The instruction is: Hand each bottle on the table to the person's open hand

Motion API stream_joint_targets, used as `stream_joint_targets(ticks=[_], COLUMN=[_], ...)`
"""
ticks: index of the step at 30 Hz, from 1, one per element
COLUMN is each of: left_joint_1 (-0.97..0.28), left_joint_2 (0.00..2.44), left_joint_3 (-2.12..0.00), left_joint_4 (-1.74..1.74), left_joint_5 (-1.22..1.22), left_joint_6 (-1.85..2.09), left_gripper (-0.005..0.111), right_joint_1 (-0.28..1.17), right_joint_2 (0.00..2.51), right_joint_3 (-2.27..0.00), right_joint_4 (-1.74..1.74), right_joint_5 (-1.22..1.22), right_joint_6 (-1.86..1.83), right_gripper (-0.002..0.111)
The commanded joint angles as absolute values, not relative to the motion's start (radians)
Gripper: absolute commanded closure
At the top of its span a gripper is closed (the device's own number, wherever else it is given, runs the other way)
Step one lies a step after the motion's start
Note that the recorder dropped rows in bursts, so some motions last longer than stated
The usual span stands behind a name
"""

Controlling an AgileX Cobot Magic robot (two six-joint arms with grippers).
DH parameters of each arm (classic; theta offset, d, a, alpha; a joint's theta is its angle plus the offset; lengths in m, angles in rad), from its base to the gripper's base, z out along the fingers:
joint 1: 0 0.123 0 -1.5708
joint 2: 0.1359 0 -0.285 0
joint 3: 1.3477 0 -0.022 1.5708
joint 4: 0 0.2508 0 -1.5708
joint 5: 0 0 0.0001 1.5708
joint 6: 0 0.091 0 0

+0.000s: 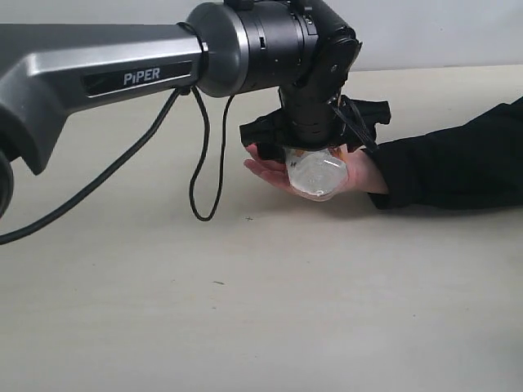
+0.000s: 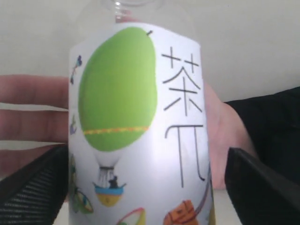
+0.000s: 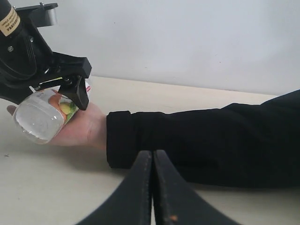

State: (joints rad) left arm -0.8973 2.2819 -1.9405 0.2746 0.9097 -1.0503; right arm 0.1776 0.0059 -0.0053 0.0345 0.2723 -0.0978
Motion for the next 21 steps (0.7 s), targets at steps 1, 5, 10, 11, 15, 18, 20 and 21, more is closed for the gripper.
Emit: stream_joint_targets(ticks=[1,5,10,11,15,18,20,21], left_joint_1=[-0.897,-0.897,-0.897,-0.904,-0.974,-1.050,-1.117,-1.141], left_joint_2=[2.267,2.221,2.114,2.087,2.033,1.980,1.935,1.913], left_joint_3=[-1.945,-1.945,-1.945,-1.945,-1.897,-1.778,-1.675,-1.633], left_joint_4=[0.270,0.272,0.276,0.272,0.312,0.413,0.439,0.441], left_joint_5=[0.906,0.952,1.089,1.133,1.189,1.182,1.164,1.149], left_joint_6=[-1.048,-0.987,-0.844,-0.791,-0.704,-0.774,-0.776,-0.782], left_gripper=[0.021,0.021,0.022,0.022,0.077,0.106,0.107,0.107], right_joint_1=[0.175,0.175,0.175,0.175,0.175,0.175,0.175,0.175], right_joint_2=[0.000,0.000,0.000,0.000,0.000,0.000,0.000,0.000], right_joint_3=[0.000,0.000,0.000,0.000,0.000,0.000,0.000,0.000], right_joint_4=[0.036,0.036,0.036,0.036,0.036,0.036,0.036,0.036], right_joint_5=[0.268,0.268,0.268,0.268,0.268,0.268,0.268,0.268], right_joint_6=[-0.102,-0.102,-0.102,-0.102,-0.102,-0.102,-0.102,-0.102], right_gripper=[0.108,0.108,0.108,0.108,0.108,0.108,0.108,0.108])
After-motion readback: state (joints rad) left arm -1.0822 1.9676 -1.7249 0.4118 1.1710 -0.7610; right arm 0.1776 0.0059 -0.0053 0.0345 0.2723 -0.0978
